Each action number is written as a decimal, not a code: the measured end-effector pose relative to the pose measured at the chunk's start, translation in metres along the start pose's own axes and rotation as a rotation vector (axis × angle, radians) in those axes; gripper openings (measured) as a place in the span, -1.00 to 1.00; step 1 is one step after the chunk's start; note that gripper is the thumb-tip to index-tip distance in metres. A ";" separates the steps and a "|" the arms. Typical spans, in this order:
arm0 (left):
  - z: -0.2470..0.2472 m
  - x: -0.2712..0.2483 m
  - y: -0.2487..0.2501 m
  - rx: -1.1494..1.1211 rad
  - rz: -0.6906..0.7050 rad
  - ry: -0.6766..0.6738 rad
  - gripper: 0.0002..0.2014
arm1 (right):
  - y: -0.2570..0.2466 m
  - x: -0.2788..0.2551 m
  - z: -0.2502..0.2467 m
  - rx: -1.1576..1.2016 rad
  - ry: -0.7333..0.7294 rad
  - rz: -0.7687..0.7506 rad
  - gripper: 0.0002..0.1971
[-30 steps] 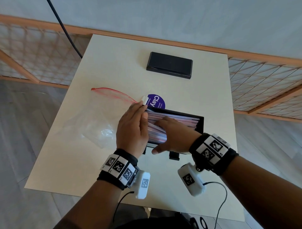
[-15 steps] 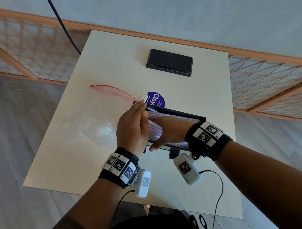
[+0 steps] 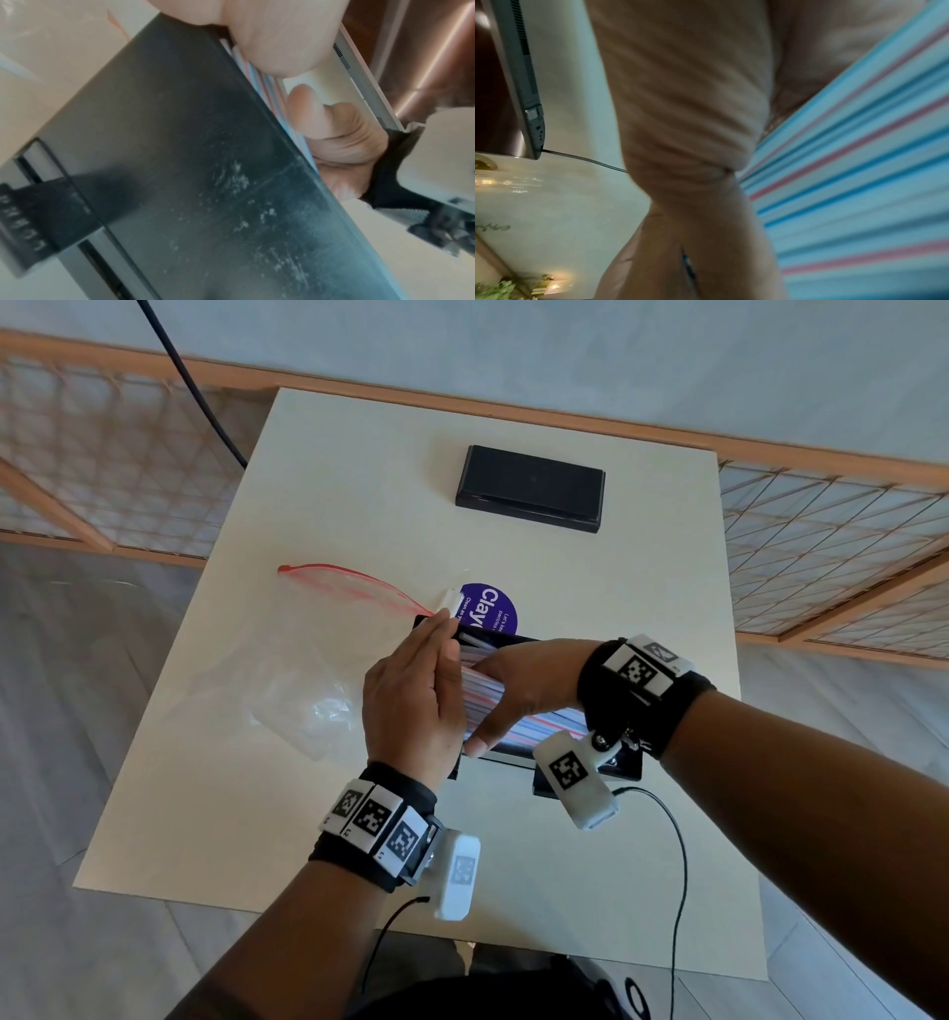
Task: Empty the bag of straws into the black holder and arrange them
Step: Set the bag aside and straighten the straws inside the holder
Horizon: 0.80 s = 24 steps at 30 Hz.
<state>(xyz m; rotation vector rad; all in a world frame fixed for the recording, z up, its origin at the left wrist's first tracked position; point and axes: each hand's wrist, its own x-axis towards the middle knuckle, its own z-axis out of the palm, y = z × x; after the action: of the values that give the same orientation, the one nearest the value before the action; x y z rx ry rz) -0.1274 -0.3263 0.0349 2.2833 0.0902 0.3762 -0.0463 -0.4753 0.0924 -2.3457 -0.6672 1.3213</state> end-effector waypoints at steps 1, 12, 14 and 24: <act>0.000 0.000 0.000 -0.001 0.006 0.000 -0.52 | -0.001 0.001 0.000 -0.001 -0.011 0.003 -0.39; -0.001 -0.001 0.000 -0.051 0.000 0.003 -0.51 | -0.005 0.009 -0.004 0.025 -0.049 -0.020 -0.42; -0.001 -0.001 -0.001 -0.066 -0.005 0.004 -0.52 | -0.005 0.010 -0.003 0.029 -0.058 -0.028 -0.45; 0.003 -0.001 -0.007 -0.086 0.049 0.036 -0.53 | -0.005 0.013 0.004 -0.026 -0.078 -0.038 -0.24</act>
<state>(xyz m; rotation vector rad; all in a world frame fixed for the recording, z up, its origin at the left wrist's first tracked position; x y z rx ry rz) -0.1273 -0.3236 0.0278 2.1976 0.0354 0.4381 -0.0448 -0.4634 0.0840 -2.2994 -0.7534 1.4015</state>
